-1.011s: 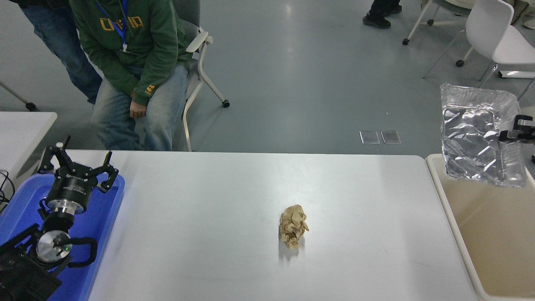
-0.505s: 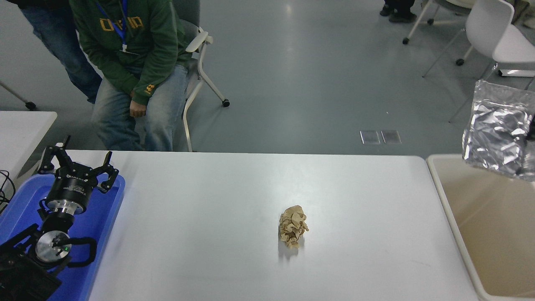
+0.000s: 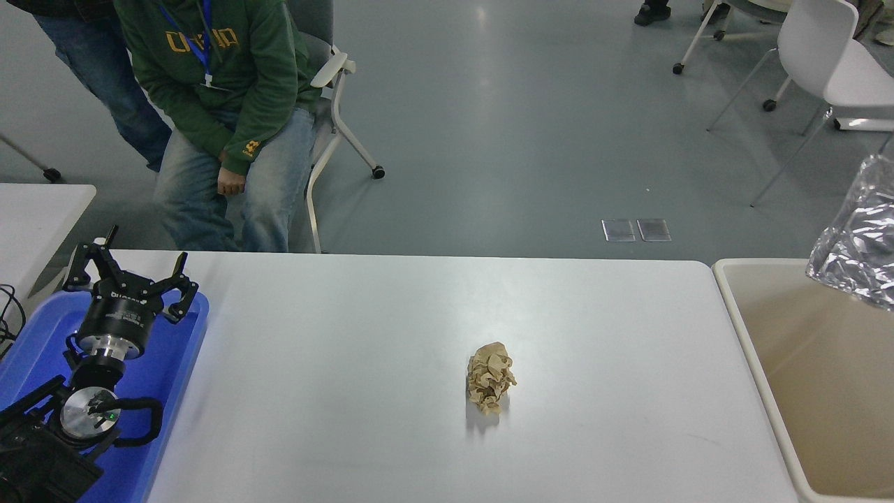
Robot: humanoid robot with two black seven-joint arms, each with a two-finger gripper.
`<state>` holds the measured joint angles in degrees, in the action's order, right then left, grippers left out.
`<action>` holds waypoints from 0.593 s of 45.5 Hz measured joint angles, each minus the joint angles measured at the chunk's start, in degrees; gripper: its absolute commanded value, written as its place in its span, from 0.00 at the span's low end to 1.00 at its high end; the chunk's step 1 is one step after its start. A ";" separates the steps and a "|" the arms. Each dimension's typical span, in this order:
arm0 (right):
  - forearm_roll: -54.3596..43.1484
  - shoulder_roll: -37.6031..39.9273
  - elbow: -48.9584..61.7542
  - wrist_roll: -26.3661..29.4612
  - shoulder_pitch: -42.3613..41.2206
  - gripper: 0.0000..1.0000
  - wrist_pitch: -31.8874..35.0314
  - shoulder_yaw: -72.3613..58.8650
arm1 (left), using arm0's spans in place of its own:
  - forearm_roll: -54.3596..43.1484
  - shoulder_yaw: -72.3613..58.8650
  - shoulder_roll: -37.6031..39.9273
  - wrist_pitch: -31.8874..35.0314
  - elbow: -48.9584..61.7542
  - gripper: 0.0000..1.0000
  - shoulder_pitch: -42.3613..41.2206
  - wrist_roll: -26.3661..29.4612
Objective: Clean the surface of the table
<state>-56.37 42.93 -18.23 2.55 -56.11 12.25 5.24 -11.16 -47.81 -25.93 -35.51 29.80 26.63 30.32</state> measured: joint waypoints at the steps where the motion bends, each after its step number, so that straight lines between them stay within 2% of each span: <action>1: 0.22 -0.19 0.26 0.02 0.24 0.00 -0.18 -0.05 | 0.00 0.00 0.00 0.00 0.00 1.00 0.00 0.00; 27: 5.08 -3.39 3.73 0.16 4.15 0.00 -3.14 -1.58 | 0.00 0.00 0.00 0.00 0.00 1.00 0.00 0.00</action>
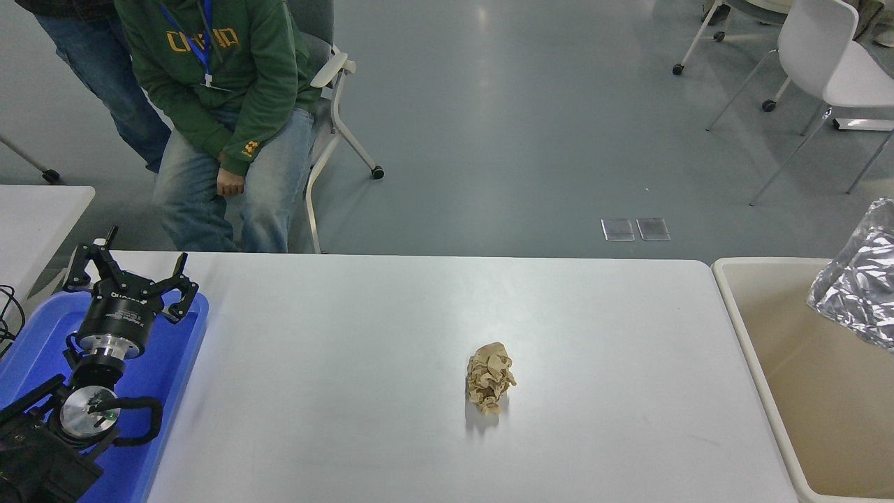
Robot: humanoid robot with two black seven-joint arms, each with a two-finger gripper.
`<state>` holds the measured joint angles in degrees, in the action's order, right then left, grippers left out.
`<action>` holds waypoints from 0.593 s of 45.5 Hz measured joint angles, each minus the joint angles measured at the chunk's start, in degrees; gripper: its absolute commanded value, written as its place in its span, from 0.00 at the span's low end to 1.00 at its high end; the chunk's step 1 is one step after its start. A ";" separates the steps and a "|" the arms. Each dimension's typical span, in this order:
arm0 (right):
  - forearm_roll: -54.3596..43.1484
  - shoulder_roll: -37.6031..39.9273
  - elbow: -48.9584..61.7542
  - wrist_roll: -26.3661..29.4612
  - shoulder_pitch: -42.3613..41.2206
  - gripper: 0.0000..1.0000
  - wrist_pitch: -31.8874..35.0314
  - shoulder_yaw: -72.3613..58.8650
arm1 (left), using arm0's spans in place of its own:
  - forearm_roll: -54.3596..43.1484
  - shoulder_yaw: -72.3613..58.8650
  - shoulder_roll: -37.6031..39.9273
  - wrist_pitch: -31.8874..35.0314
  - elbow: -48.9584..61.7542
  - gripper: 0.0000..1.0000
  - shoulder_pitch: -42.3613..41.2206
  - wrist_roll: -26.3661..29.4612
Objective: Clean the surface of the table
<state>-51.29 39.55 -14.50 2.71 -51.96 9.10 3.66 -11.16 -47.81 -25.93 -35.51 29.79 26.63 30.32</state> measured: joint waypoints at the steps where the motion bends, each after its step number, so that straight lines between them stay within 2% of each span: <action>1: 0.10 -0.04 0.04 0.00 0.06 0.00 -0.04 -0.01 | 0.00 0.00 0.00 0.00 0.00 1.00 0.00 0.00; 27: 0.97 -0.46 0.26 0.01 0.65 0.00 -0.39 -0.11 | 0.00 0.00 0.00 0.00 0.00 1.00 0.00 0.00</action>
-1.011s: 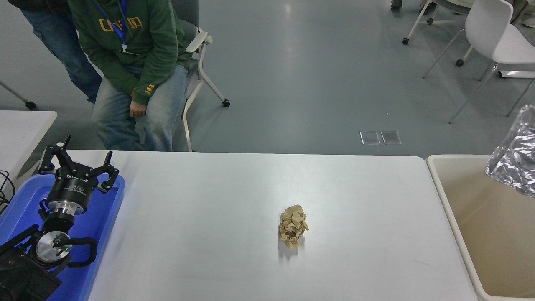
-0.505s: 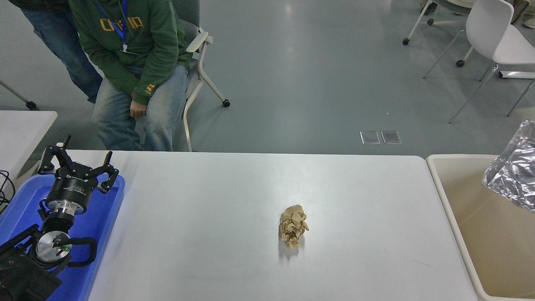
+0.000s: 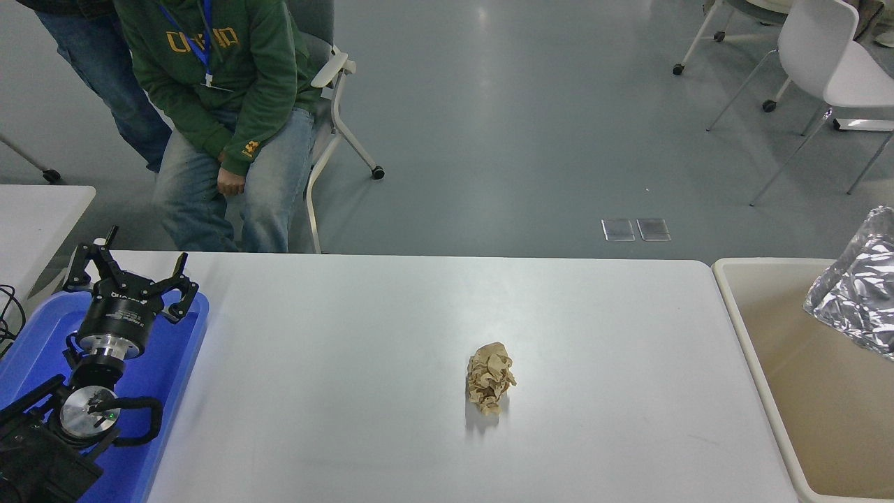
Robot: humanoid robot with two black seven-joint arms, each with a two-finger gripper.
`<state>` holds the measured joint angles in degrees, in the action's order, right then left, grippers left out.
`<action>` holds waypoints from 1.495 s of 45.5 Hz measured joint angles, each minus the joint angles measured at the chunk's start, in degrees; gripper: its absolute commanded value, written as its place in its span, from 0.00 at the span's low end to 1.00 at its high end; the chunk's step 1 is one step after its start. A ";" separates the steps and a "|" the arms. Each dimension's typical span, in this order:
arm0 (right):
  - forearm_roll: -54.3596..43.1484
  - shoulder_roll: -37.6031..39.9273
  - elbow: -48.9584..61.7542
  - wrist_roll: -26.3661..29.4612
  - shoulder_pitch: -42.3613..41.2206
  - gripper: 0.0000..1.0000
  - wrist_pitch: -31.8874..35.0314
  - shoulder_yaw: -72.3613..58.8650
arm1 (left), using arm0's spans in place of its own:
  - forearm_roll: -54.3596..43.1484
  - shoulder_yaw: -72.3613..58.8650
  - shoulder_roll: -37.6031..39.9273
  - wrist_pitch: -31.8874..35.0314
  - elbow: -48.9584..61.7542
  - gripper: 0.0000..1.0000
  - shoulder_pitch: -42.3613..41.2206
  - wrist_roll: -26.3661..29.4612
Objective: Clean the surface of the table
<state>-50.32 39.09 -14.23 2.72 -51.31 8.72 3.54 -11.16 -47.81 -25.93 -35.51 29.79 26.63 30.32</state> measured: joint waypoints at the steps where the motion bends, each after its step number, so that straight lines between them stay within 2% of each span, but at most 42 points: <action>1: 0.00 0.00 0.00 0.00 0.01 0.00 -0.01 0.00 | 0.00 0.00 0.00 0.00 0.00 1.00 0.00 0.00; 16: 0.05 -0.31 -0.07 -0.06 0.26 0.00 -0.11 0.04 | 0.00 0.00 0.00 0.00 0.00 1.00 0.00 0.00; 18: 0.05 -0.35 -0.07 -0.06 0.27 0.13 -0.11 0.04 | 0.00 0.00 0.00 0.00 0.00 1.00 0.00 0.00; 21: 0.08 -0.45 -0.07 -0.06 0.31 0.43 -0.15 0.05 | 0.00 0.00 0.00 0.00 0.00 1.00 0.00 0.00; 23: 0.10 -0.49 -0.07 -0.06 0.33 0.57 -0.18 0.07 | 0.00 0.00 0.00 0.00 0.00 1.00 0.00 0.00; 29: 1.05 -0.57 -0.17 -0.03 0.38 0.87 -0.28 0.11 | 0.00 0.00 0.00 0.00 0.00 1.00 0.00 0.00; 32: 2.23 -0.63 -0.25 -0.01 0.39 0.97 -0.30 0.11 | 0.00 0.00 0.00 0.00 0.00 1.00 0.00 0.00; 68: 13.03 -0.64 -1.08 -0.15 0.06 0.98 -0.19 1.19 | 0.00 0.00 0.00 0.00 0.00 1.00 0.00 0.00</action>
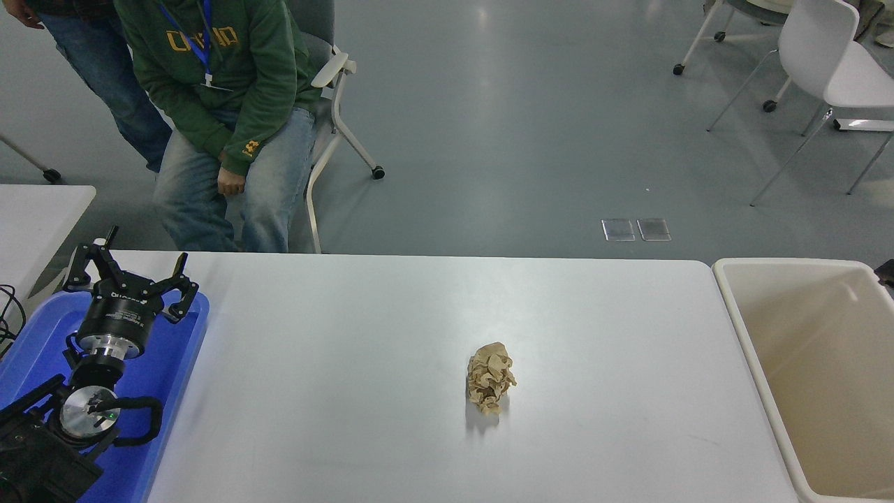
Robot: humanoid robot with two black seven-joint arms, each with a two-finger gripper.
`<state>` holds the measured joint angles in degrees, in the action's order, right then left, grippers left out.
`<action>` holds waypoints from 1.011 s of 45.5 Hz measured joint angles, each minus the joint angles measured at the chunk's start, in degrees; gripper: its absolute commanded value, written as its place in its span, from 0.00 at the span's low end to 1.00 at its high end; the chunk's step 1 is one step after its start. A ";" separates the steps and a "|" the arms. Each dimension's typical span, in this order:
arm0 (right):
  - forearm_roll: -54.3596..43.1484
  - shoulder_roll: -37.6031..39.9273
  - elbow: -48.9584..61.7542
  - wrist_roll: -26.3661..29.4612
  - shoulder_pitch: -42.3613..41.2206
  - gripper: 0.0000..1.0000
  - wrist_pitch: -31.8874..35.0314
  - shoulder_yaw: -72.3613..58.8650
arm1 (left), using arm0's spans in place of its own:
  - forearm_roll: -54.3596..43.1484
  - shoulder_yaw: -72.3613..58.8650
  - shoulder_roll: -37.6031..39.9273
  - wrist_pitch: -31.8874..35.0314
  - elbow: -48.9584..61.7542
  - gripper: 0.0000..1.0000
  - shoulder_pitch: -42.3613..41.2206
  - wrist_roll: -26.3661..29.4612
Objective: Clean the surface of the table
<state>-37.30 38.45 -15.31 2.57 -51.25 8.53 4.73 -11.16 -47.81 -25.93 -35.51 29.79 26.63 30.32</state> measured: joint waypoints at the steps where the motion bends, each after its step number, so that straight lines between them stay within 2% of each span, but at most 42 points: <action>1: 0.32 0.00 -0.01 0.00 -0.04 0.98 0.00 0.01 | 0.00 0.00 0.00 0.00 0.00 1.00 0.00 0.00; 35: 11.95 0.46 -7.31 -0.19 0.29 0.98 -0.08 7.38 | 0.00 0.00 0.00 0.00 0.00 1.00 0.00 0.00; 46: 20.94 0.64 -12.97 0.04 1.64 0.98 -0.10 11.97 | 0.00 0.00 0.00 0.00 0.00 1.00 0.00 0.00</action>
<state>-16.35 39.09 -28.28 2.60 -49.61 8.43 16.70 -11.16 -47.81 -25.93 -35.51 29.80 26.63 30.32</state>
